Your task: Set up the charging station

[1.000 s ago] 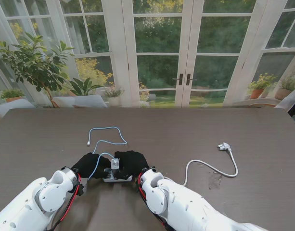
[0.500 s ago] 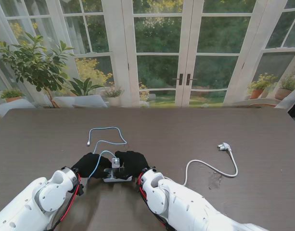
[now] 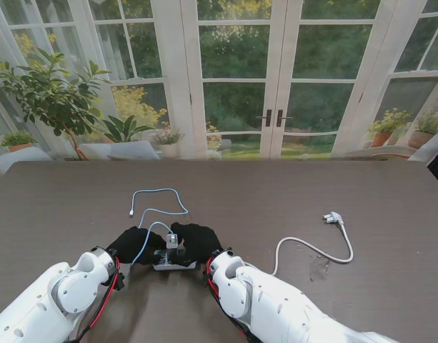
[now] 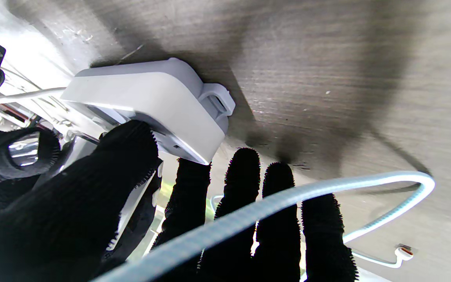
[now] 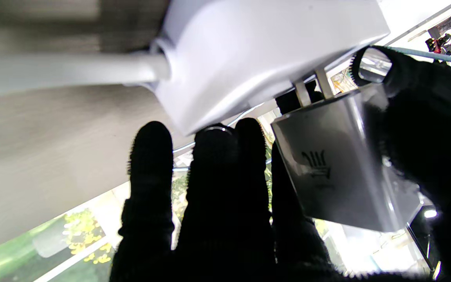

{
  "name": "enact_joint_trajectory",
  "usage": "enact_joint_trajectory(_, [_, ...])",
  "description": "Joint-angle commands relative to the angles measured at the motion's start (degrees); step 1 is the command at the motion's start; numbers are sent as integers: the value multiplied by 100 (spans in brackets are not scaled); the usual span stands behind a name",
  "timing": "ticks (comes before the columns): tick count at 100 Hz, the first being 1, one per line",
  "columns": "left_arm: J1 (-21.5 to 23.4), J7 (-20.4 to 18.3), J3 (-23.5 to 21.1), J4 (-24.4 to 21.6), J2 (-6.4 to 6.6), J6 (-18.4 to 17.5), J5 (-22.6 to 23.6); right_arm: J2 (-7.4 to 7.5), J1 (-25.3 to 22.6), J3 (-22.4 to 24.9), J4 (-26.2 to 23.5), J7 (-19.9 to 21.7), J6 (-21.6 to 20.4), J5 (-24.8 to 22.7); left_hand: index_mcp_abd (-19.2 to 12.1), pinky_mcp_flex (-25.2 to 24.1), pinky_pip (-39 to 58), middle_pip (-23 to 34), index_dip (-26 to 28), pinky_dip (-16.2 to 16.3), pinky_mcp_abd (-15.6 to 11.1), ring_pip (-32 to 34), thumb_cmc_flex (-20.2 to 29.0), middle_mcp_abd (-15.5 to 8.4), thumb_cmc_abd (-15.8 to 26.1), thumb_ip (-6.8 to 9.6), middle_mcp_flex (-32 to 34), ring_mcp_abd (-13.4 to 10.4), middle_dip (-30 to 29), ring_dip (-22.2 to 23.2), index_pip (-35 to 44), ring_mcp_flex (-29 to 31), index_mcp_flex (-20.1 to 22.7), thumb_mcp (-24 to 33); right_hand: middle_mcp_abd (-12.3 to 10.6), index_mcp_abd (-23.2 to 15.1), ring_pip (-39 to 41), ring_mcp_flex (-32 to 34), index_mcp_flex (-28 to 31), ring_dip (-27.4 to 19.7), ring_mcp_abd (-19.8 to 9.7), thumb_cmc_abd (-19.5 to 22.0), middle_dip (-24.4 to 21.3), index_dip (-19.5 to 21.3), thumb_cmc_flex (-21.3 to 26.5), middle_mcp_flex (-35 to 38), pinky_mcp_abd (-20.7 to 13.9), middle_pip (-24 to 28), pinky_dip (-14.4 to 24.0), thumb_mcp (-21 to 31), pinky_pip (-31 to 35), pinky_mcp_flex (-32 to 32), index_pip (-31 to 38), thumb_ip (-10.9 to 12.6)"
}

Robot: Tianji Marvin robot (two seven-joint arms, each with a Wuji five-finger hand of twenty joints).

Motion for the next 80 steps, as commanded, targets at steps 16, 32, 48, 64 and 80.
enact_joint_trajectory(16, [49,-181,32,48,-4,31,-4,-35,-67,3,170,-11,-113,17,25,-55,176,13,47,78,-48,113,-181,38,30,126,126,123,80,-32,-3,182,78,-71,-128,-450,-237,-104,24,-6050,754,-196,-79,130,-413,-53,133,166,116,-78,-105,-25,-1035,44])
enact_joint_trajectory(32, [45,-195,35,49,-3,36,-9,-55,-58,8,234,-77,-201,11,27,-56,176,14,47,77,-47,114,-193,45,26,124,126,130,84,-29,-5,186,72,-74,-140,-486,-223,-114,17,-6069,770,-226,-100,153,-590,-96,159,142,124,-81,-118,-29,-1016,3])
enact_joint_trajectory(48, [46,-207,39,47,-2,47,-17,-77,-60,35,277,-123,-282,45,23,-54,178,19,48,77,-41,117,-201,35,19,122,128,125,90,-26,-3,189,80,-85,-146,-392,-205,-141,-88,-6079,825,-216,-104,162,-700,-166,224,151,135,-74,-140,-45,-1030,-25])
enact_joint_trajectory(64, [48,-210,41,47,-3,54,-28,-105,-54,41,323,-169,-348,62,34,-52,180,27,50,77,-41,121,-188,40,22,124,133,136,97,-22,1,194,86,-91,-156,-281,-186,-185,-220,-6075,867,-139,-105,158,-835,-262,268,162,149,-93,-168,-79,-1060,-45])
enact_joint_trajectory(80, [43,-196,42,62,-5,46,-27,-142,-55,58,380,-241,-414,87,41,-33,192,35,50,79,-49,146,-167,41,22,128,143,139,108,-10,2,206,87,-80,-150,-278,-148,-246,-242,-6062,951,101,-102,176,-1035,-334,346,205,172,-146,-217,-128,-1014,-62])
